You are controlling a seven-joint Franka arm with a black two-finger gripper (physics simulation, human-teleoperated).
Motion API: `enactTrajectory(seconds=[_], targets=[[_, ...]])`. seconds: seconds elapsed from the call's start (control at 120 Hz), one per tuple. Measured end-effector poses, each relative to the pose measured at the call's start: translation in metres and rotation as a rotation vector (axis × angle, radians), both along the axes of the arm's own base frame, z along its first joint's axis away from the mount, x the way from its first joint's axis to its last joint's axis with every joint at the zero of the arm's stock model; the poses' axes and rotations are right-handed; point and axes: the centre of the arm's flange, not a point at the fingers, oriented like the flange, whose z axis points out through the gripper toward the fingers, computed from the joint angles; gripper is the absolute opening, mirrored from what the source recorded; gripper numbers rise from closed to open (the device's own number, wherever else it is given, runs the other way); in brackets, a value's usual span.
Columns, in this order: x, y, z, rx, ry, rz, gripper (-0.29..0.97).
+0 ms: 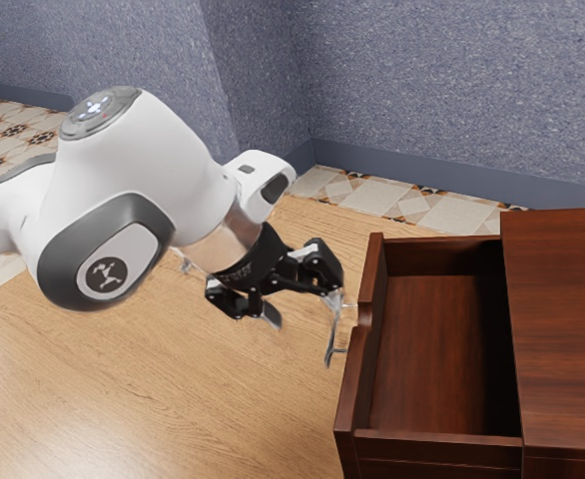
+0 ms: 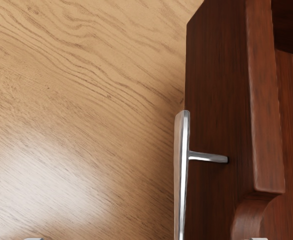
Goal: Pull the drawer handle with one arm to open the drawer
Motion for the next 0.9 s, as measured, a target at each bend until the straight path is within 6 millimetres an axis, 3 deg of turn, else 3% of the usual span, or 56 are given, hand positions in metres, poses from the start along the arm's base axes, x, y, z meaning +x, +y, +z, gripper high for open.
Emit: enactTrajectory(seconds=[0.067, 0.117, 0.242, 0.283, 0.317, 0.4, 0.625, 0.9], targets=[[-0.001, 0.005, 0.023, -0.006, -0.029, 0.006, 0.53], [0.000, 0.011, 0.052, -0.022, -0.052, 0.030, 0.56], [-0.010, 0.017, 0.166, -0.148, -0.071, 0.141, 0.62], [-0.019, 0.015, 0.195, -0.186, -0.048, 0.182, 0.63], [-0.026, 0.023, 0.205, -0.202, -0.004, 0.228, 0.63], [-0.030, 0.048, 0.195, -0.183, 0.124, 0.359, 0.65], [-0.029, 0.042, 0.108, -0.101, 0.395, 0.532, 0.67], [-0.032, 0.025, 0.096, -0.062, 0.411, 0.641, 0.68]])
